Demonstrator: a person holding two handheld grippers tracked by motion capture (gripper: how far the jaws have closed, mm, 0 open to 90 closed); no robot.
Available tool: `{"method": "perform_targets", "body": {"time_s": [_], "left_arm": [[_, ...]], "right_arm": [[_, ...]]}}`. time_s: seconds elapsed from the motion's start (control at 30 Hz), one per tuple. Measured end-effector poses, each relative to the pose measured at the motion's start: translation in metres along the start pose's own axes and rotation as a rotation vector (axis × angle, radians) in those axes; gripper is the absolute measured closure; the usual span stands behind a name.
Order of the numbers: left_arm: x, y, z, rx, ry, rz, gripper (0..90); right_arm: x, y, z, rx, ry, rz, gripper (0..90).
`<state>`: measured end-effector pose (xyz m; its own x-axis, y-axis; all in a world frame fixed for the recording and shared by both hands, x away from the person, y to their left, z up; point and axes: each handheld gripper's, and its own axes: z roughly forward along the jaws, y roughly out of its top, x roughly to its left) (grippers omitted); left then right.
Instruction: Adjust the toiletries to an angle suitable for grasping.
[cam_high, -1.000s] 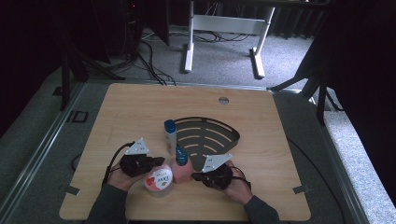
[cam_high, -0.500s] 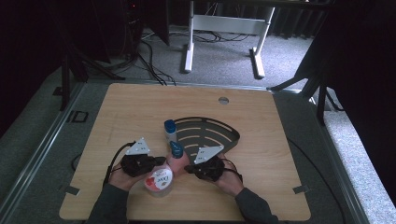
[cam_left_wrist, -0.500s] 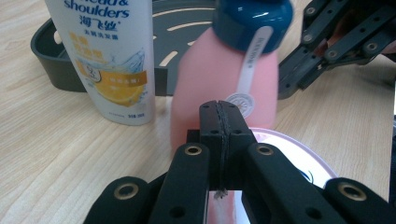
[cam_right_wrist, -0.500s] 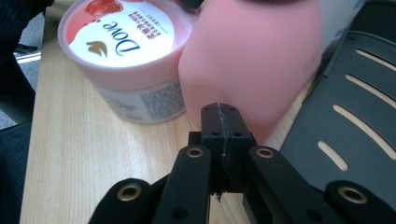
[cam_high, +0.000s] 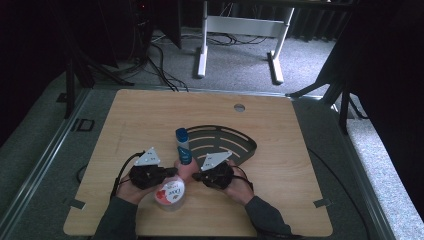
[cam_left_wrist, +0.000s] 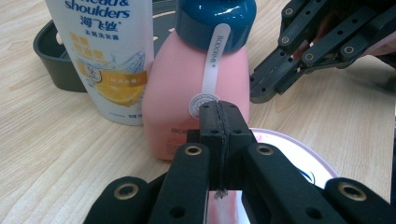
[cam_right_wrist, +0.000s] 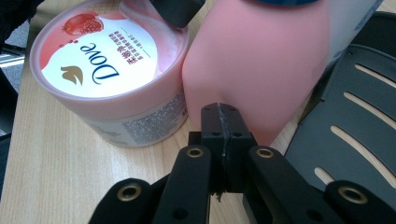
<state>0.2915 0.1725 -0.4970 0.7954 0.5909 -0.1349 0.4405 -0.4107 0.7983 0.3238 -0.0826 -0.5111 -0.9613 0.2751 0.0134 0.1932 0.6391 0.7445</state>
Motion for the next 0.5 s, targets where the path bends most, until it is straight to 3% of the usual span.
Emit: {"method": "perform_targets", "body": {"time_s": [0.5], "left_arm": [[0.0015, -0.0012, -0.0016, -0.010, 0.010, -0.013, 89.8]], "right_arm": [[-0.0102, 0.0042, 0.0062, -0.013, -0.023, 0.030, 90.0]]}}
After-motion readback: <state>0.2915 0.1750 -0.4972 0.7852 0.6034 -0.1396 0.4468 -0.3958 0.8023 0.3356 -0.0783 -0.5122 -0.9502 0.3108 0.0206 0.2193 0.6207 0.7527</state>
